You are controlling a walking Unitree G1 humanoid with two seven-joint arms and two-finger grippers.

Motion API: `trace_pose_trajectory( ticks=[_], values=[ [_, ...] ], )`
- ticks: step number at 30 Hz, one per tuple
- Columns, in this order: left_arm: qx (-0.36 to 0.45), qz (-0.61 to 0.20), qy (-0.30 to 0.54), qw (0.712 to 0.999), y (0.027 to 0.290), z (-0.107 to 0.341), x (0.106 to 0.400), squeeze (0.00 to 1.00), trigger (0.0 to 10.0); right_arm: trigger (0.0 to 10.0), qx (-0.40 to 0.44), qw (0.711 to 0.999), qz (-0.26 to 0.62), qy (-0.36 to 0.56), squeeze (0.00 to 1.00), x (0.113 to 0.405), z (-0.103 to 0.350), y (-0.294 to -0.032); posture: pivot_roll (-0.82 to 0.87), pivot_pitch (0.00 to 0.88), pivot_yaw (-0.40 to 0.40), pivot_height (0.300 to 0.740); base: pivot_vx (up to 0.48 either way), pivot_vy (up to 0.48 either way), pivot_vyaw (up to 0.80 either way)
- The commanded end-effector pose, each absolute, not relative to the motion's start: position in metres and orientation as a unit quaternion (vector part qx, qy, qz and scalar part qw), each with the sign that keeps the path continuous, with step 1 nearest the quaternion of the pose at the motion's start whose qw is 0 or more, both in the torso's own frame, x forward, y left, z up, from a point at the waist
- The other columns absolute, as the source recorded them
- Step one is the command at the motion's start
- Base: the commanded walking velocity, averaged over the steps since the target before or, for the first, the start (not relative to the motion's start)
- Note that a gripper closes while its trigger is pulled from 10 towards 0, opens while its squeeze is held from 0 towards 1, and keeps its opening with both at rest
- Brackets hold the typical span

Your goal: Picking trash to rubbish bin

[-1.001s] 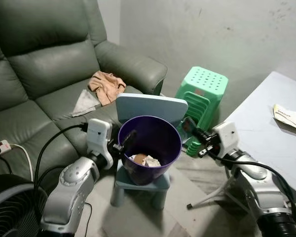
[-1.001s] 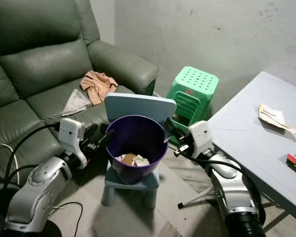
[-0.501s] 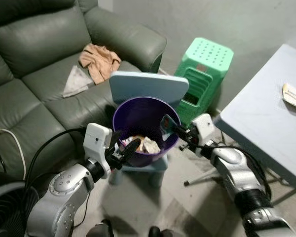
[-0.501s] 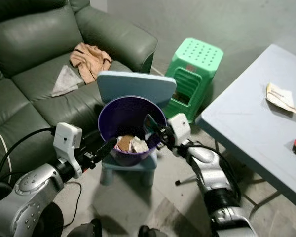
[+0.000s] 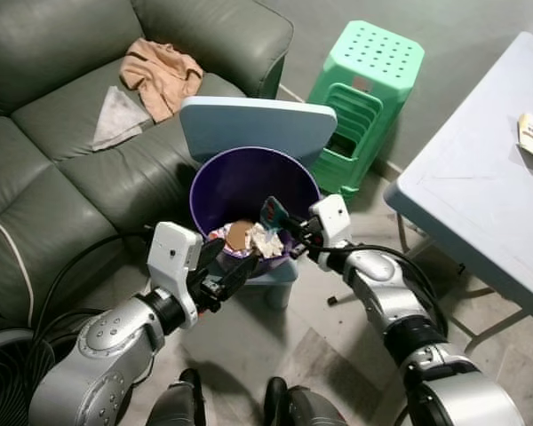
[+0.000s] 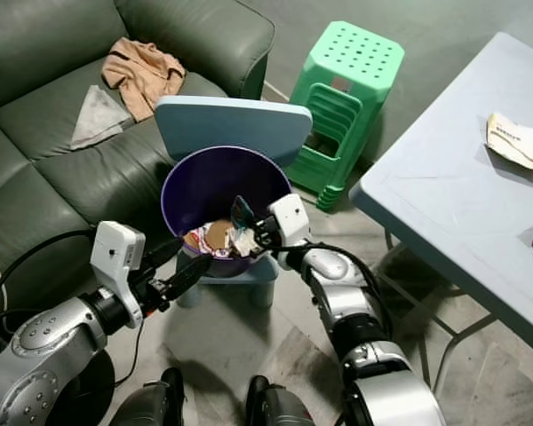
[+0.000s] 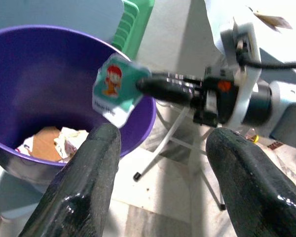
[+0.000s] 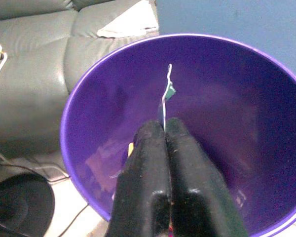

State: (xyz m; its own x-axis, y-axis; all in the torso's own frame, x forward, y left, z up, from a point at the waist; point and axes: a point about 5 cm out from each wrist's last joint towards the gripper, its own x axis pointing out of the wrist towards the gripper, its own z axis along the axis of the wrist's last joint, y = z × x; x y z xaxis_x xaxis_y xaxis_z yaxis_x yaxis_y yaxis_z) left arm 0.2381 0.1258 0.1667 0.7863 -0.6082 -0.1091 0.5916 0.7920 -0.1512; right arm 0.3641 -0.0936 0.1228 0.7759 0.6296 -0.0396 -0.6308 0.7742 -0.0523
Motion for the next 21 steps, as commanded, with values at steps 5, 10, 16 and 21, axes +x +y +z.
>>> trace_pose_trajectory(
  ticks=[5,10,16,21],
  values=[
    [-0.055,-0.325,0.080,0.941,0.1232,0.1683,0.2338,0.00,10.0,10.0,-0.014,0.946,0.324,0.005,1.00,0.3653,0.1225,-0.0981,0.15,0.350,-0.155,0.740,0.000,0.000,0.00],
    [-0.053,-0.323,0.080,0.941,0.1239,0.1693,0.2343,0.00,10.0,10.0,-0.014,0.947,0.320,0.004,1.00,0.3664,0.1224,-0.1001,0.14,0.344,-0.157,0.740,0.000,0.000,0.00],
    [-0.055,-0.320,0.079,0.943,0.1238,0.1696,0.2356,0.00,10.0,10.0,-0.018,0.948,0.318,0.002,1.00,0.3673,0.1232,-0.1004,0.15,0.338,-0.161,0.740,0.000,0.000,0.00],
    [-0.055,-0.315,0.077,0.944,0.1252,0.1699,0.2365,0.00,10.0,10.0,-0.008,0.948,0.318,0.004,1.00,0.3697,0.1259,-0.0976,0.15,0.334,-0.166,0.740,0.000,0.000,0.00]
  ],
)
